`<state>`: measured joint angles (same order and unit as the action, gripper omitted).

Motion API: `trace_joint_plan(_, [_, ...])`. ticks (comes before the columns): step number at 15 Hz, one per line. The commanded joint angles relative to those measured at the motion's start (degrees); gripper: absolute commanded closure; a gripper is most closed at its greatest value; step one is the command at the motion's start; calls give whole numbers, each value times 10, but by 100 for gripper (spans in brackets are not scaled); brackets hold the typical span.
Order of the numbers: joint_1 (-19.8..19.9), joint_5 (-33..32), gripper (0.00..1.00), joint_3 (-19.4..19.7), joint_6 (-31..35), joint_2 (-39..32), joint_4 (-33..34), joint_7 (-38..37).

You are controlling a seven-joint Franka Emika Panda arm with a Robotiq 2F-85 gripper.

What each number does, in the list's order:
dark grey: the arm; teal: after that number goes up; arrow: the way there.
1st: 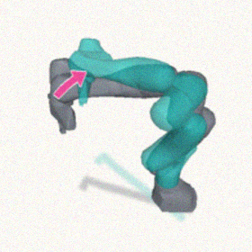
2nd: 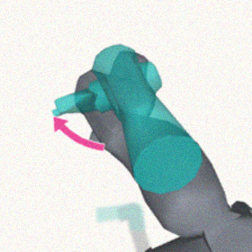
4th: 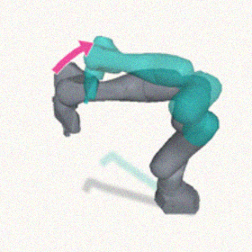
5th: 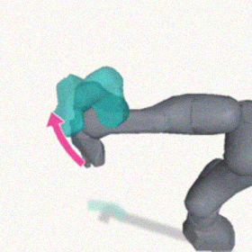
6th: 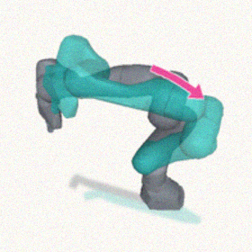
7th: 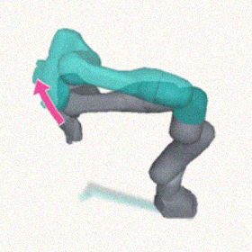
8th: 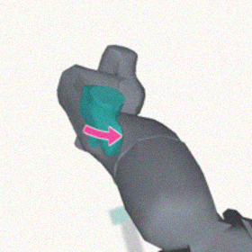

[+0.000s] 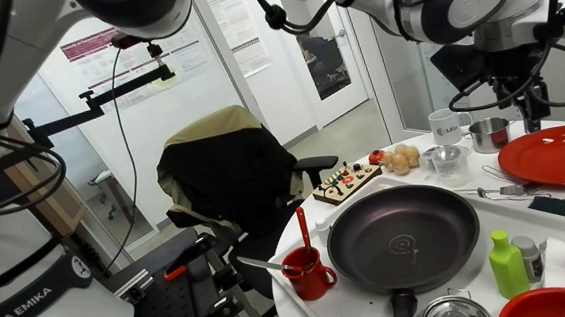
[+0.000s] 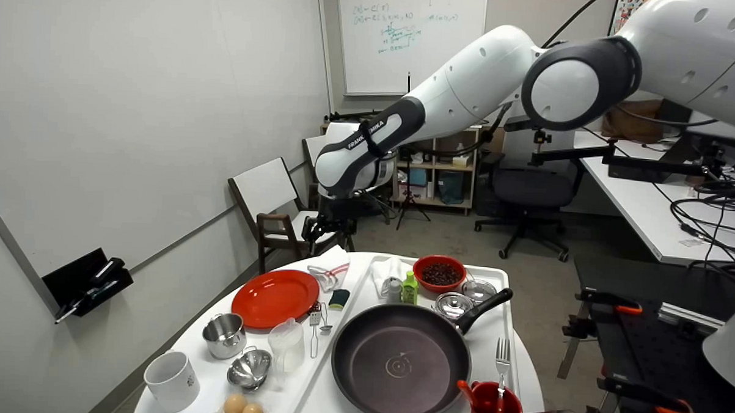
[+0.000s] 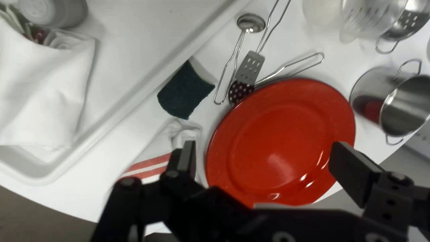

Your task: Wipe the pan with the towel

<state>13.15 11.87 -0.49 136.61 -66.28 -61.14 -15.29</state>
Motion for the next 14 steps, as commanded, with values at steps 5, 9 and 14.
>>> trace_joint_plan(5, [-1,-6,0,-28,13,144,-232,192])
trace_joint_plan(9, [-6,-12,0,-25,28,195,-334,246])
trace_joint_plan(14, [-3,0,0,-25,19,172,-315,250])
